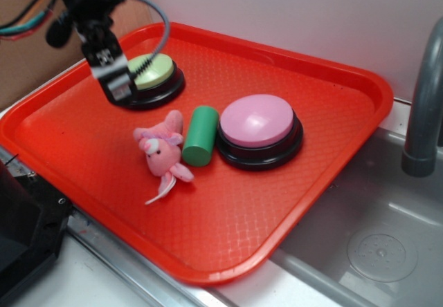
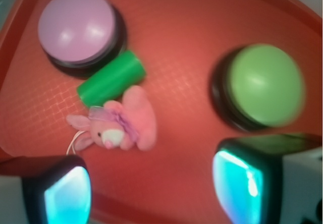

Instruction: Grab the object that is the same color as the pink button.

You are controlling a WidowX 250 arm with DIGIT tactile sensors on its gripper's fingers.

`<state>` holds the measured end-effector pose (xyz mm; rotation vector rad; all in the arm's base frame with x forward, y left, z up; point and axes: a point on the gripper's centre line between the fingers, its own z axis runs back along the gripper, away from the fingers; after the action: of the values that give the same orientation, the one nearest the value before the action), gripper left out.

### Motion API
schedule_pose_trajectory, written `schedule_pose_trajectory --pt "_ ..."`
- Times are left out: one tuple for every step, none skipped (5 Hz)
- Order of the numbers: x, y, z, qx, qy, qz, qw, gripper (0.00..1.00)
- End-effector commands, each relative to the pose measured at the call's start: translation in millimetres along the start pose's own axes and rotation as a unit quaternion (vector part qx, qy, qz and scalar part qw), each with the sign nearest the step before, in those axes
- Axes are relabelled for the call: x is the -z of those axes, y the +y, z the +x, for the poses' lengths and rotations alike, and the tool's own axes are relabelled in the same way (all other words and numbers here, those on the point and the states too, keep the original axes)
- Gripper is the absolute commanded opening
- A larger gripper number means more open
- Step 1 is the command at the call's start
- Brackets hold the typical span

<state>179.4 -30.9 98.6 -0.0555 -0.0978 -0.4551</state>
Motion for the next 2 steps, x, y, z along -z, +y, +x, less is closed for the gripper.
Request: schedule_pose_trajectory --pt "52.3 -1.6 12.5 0.071 0.007 -0.022 0.997 1.0" --pt "62.6 -13.8 12.0 0.11 0.003 -0.048 0.993 1.0"
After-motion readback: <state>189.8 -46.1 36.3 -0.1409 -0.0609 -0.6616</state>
